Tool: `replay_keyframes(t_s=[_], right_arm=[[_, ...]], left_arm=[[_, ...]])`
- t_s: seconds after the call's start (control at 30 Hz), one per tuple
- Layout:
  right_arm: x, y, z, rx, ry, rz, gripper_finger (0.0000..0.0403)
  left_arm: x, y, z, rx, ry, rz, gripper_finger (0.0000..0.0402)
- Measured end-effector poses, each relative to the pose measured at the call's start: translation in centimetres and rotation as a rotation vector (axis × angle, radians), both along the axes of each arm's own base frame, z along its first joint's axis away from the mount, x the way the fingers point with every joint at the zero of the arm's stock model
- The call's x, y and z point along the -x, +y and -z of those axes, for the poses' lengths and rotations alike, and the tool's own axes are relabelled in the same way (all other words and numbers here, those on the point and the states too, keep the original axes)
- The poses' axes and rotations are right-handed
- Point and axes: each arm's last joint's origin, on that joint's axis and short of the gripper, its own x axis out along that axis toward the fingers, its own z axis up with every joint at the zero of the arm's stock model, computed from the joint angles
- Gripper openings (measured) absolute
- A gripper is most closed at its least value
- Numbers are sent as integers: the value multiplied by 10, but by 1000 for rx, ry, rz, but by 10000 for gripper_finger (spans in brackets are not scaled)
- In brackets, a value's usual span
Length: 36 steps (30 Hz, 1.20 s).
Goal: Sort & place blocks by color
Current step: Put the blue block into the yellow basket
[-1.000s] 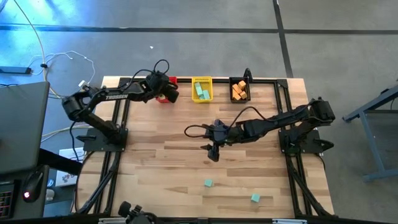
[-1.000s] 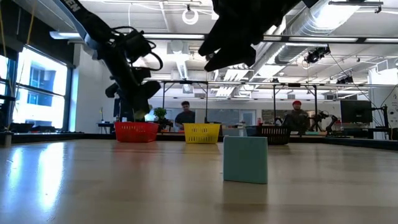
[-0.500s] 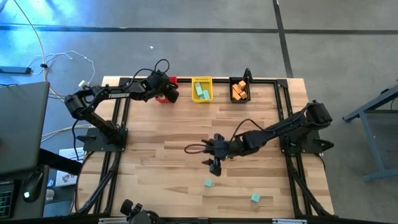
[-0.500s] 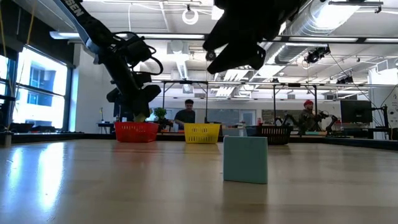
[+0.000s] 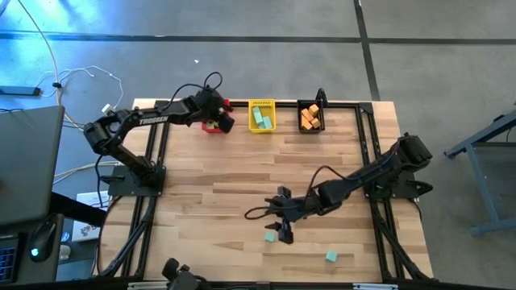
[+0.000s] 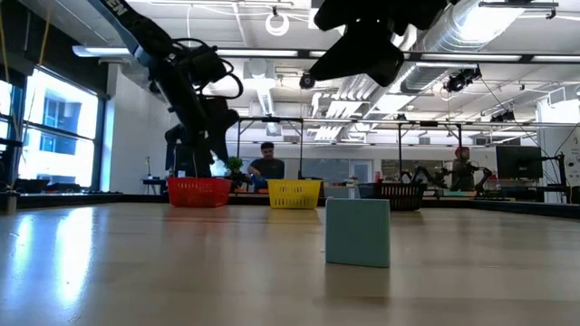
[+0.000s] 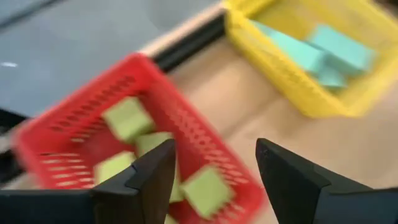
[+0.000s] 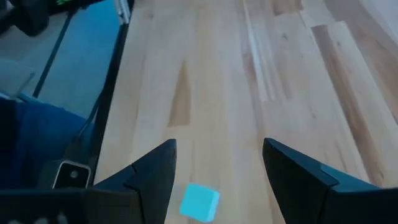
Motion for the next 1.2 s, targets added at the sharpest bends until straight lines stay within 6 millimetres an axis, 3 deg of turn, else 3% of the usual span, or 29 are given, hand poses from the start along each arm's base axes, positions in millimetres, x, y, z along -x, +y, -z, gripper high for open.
replay_keyframes(t_s=[0.3,0.63,0.9,1.2], right_arm=[[4,9,0,117,-27,-178,226],[5,6,3,359,-66,-420,226],[-2,-7,4,446,-112,-543,226],[-13,-9,20,428,-118,-598,226]], left_arm=[[-18,-19,-11,264,-164,281,205],[-44,-73,-5,421,-89,490,204],[-61,-118,-11,437,-58,647,204],[-52,-150,-39,392,-94,756,204]])
